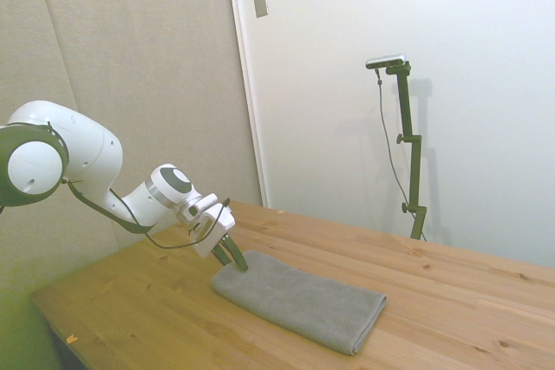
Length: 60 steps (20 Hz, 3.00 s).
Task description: Fold the towel
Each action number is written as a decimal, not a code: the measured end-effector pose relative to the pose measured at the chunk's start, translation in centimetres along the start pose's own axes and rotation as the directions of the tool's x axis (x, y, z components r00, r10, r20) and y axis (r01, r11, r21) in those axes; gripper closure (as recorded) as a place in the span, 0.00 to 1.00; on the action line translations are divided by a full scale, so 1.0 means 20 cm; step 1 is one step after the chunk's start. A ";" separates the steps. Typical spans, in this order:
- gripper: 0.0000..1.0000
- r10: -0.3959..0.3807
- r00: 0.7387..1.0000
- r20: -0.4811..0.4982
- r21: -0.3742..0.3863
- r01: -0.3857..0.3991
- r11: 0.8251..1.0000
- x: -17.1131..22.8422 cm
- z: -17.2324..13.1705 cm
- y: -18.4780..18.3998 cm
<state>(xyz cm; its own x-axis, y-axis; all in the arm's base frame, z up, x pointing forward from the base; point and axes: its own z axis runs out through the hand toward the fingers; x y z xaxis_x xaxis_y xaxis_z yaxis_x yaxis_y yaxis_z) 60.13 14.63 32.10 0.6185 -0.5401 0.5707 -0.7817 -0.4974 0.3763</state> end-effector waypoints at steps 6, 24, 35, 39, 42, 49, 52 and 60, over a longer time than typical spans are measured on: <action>1.00 0.003 1.000 -0.001 0.014 -0.003 1.000 0.01 -0.01 0.01; 1.00 0.168 0.975 0.146 0.196 -0.195 0.961 0.57 -0.03 0.58; 1.00 -0.042 0.861 0.507 0.443 -0.219 0.869 0.88 0.20 0.88; 1.00 -0.187 0.779 0.599 0.534 -0.214 0.818 1.01 0.26 1.02; 1.00 -0.204 0.760 0.618 0.532 -0.212 0.820 1.10 0.33 1.07; 1.00 -0.219 0.724 0.654 0.541 -0.245 0.805 1.22 0.51 1.16; 1.00 -0.224 0.708 0.670 0.543 -0.261 0.798 1.29 0.58 1.23; 1.00 -0.200 0.705 0.681 0.521 -0.274 0.808 1.43 0.72 1.31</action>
<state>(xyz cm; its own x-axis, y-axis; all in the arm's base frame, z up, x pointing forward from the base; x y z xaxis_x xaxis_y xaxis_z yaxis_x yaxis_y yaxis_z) 58.58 -23.64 47.82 0.6474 -0.7430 -0.1699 -0.7590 -0.6082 -0.2324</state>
